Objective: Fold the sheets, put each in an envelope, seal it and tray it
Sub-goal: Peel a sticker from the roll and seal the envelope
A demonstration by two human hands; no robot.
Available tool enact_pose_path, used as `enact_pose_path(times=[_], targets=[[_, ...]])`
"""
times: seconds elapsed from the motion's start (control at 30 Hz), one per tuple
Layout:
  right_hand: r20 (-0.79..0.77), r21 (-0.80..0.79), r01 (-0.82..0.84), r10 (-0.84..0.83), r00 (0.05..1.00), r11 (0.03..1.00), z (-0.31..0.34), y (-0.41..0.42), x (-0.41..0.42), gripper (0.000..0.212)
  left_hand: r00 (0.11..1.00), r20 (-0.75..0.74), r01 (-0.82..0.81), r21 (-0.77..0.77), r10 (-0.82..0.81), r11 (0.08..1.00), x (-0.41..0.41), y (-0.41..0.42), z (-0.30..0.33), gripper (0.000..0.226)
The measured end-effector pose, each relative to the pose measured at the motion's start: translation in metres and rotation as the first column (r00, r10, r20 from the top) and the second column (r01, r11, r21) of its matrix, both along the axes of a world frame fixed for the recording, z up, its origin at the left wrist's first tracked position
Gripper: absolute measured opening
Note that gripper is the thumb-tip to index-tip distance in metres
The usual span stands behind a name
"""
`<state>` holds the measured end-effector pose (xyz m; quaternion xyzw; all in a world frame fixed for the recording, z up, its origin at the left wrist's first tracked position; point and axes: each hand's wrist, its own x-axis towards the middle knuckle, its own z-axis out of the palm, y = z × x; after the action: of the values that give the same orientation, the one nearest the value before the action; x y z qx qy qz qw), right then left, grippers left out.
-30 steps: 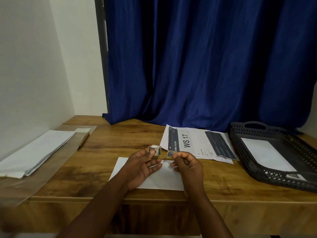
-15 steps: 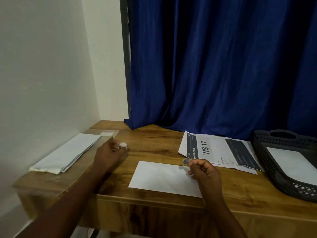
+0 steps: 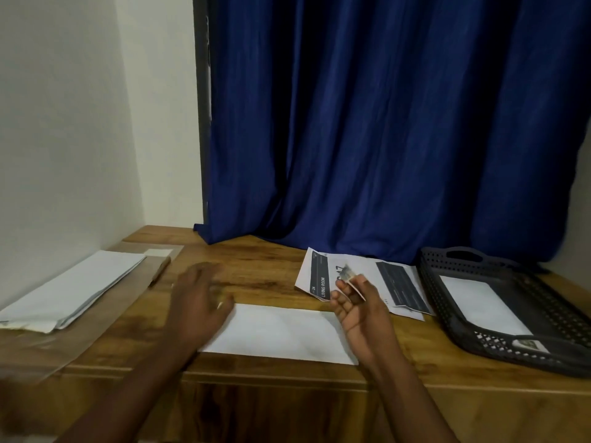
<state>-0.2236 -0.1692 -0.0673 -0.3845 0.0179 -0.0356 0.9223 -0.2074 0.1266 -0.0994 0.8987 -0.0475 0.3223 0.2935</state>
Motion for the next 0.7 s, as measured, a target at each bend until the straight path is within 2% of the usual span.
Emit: enact_pose_path(times=[0.07,0.1,0.13,0.2,0.27,0.33,0.4,0.6,0.7], targets=[[-0.003,-0.198,-0.030,0.030,1.000,0.980,0.017,-0.013,0.004,0.020,0.970,-0.068,0.236,0.006,-0.235,0.972,-0.008,-0.034,-0.005,0.054],[-0.013,-0.373,-0.039,0.037,0.999,0.927,0.024,-0.018,0.008,0.021,0.944,-0.109,0.316,0.035,-0.311,0.948,-0.010,-0.049,-0.008,0.049],[-0.021,-0.566,-0.044,0.039,0.999,0.823,0.029,-0.024,0.011,0.021,0.925,-0.139,0.367,0.078,-0.354,0.927,-0.012,-0.065,-0.008,0.048],[-0.014,-0.867,-0.042,0.061,0.998,0.496,0.035,-0.036,0.019,0.023,0.901,-0.200,0.416,0.153,-0.384,0.897,-0.013,-0.093,-0.008,0.050],[-0.026,-0.985,-0.046,0.124,0.992,0.164,0.036,-0.044,0.029,0.021,0.883,-0.287,0.435,0.211,-0.370,0.875,-0.011,-0.113,-0.008,0.053],[-0.084,-0.994,-0.072,0.177,0.981,-0.077,0.032,-0.048,0.041,0.019,0.870,-0.349,0.444,0.254,-0.347,0.859,-0.008,-0.123,-0.012,0.053],[-0.156,-0.967,-0.097,0.246,0.957,-0.235,0.029,-0.047,0.053,0.018,0.874,-0.356,0.440,0.287,-0.331,0.851,-0.008,-0.125,-0.020,0.052],[-0.307,-0.863,-0.100,0.356,0.883,-0.496,0.038,-0.025,0.072,0.010,0.878,-0.332,0.437,0.266,-0.344,0.859,-0.012,-0.123,-0.025,0.047],[-0.344,-0.814,-0.085,0.358,0.868,-0.575,0.042,-0.017,0.079,0.006,0.875,-0.349,0.433,0.250,-0.337,0.866,-0.015,-0.124,-0.022,0.050]])
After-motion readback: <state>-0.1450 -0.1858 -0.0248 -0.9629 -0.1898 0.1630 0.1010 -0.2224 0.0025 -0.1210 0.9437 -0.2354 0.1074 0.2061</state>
